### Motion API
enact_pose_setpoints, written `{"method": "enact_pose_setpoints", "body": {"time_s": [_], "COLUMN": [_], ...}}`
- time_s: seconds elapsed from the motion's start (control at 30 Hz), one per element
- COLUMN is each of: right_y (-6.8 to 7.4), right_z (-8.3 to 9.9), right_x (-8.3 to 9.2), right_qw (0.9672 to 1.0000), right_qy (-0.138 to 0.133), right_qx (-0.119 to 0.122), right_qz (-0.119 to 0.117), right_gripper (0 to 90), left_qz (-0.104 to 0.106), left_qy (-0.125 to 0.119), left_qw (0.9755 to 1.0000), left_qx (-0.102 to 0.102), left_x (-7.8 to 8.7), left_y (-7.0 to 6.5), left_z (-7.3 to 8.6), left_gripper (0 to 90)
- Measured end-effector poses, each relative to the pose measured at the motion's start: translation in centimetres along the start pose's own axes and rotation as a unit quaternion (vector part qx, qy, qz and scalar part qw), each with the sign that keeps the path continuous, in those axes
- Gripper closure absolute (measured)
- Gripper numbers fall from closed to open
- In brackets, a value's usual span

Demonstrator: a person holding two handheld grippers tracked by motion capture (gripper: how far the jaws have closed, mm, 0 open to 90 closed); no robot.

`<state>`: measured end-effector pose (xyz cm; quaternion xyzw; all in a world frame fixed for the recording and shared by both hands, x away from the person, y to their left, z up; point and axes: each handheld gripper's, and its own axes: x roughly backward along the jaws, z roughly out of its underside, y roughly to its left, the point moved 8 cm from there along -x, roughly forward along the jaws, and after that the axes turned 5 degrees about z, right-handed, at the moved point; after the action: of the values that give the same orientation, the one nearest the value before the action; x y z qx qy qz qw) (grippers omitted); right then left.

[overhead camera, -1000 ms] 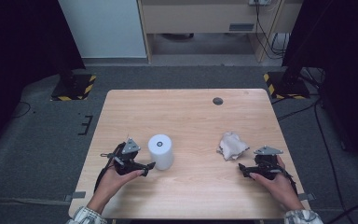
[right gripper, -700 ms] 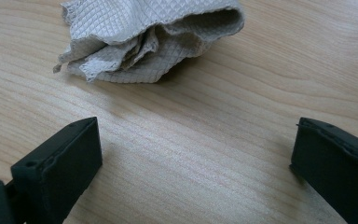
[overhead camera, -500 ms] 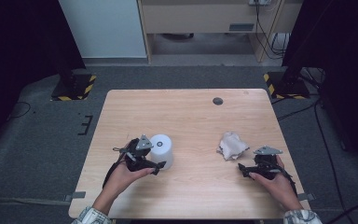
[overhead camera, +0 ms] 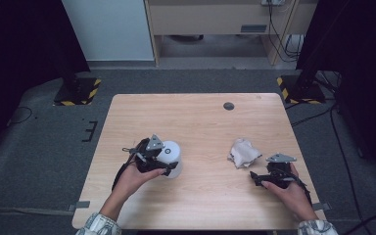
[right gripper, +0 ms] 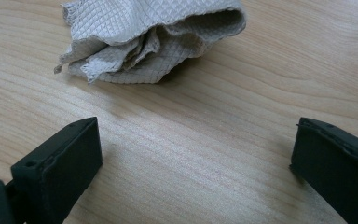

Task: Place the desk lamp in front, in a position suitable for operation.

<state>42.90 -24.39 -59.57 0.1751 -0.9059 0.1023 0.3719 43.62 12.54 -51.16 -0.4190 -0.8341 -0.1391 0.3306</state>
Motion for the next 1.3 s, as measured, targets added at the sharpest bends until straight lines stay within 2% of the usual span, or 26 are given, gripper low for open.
{"method": "enact_pose_setpoints", "body": {"time_s": [0.37, 0.63, 0.93, 1.3], "right_y": [0.0, 0.0, 0.0, 0.1], "right_z": [0.0, 0.0, 0.0, 0.0], "right_x": [0.0, 0.0, -0.1, 0.0], "right_qw": [1.0000, 1.0000, 1.0000, 1.0000], "right_qy": [-0.003, -0.003, -0.003, -0.001], "right_qx": [0.001, 0.001, 0.001, 0.000], "right_qz": [0.002, 0.002, 0.001, 0.002], "right_gripper": [2.1, 2.1, 2.0, 2.1], "left_qz": [0.008, 0.030, 0.040, 0.062], "left_qy": [0.001, 0.007, 0.004, 0.007], "left_qw": [1.0000, 0.9994, 0.9988, 0.9969], "left_qx": [-0.004, -0.019, -0.029, -0.048], "left_x": [-0.1, -0.7, -1.3, -2.0], "left_y": [-0.6, -2.4, -4.0, -6.1], "left_z": [-0.1, -0.6, -0.9, -1.5], "left_gripper": [7.6, 7.6, 7.5, 7.6]}}
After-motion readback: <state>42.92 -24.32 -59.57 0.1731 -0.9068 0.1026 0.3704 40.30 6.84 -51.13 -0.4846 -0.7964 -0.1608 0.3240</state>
